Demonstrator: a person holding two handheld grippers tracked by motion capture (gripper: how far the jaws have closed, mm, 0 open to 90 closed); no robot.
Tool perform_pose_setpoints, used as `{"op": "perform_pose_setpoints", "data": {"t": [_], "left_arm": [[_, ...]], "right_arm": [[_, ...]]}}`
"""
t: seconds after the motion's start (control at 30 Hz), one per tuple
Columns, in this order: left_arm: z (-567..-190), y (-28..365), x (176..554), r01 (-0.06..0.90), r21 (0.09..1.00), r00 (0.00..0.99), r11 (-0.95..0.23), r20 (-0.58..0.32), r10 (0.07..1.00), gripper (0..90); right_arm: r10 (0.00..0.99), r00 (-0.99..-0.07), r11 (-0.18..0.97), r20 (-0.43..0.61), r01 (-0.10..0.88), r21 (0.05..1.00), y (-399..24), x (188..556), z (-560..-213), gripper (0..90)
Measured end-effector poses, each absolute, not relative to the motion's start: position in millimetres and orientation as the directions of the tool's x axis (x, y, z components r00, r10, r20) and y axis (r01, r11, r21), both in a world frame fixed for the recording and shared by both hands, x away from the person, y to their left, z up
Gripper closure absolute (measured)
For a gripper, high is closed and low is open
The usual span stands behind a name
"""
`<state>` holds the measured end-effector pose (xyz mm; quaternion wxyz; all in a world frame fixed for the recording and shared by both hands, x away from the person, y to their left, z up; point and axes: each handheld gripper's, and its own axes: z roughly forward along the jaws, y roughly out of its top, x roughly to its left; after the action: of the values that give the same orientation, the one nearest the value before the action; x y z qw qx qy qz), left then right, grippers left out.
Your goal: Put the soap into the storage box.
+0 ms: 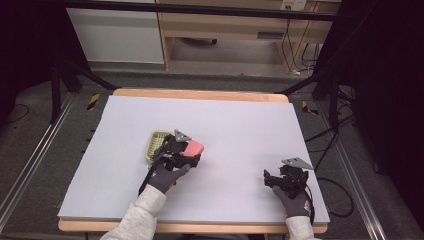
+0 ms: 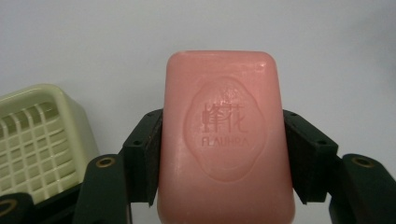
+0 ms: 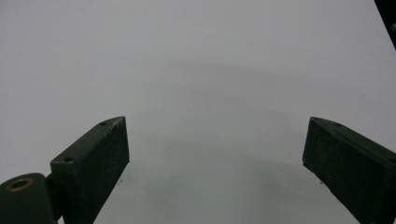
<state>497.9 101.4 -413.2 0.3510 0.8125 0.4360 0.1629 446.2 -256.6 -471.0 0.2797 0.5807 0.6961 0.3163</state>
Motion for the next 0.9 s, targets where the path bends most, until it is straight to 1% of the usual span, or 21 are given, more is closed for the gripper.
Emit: {"op": "perform_pose_setpoints", "data": {"t": [0.5,0.9], "left_arm": [[-400,134,499,0.600,0.729,0.521,-0.331,-0.041,0.853,37.4],[-397,157,504,0.614,0.731,0.476,-0.297,-0.043,0.879,37.4]], "right_arm": [[0.986,-0.168,0.121,-0.018,0.632,0.765,-256,446,-471,7.5],[0.984,-0.175,0.132,-0.027,0.624,0.770,-256,446,-470,7.4]]}}
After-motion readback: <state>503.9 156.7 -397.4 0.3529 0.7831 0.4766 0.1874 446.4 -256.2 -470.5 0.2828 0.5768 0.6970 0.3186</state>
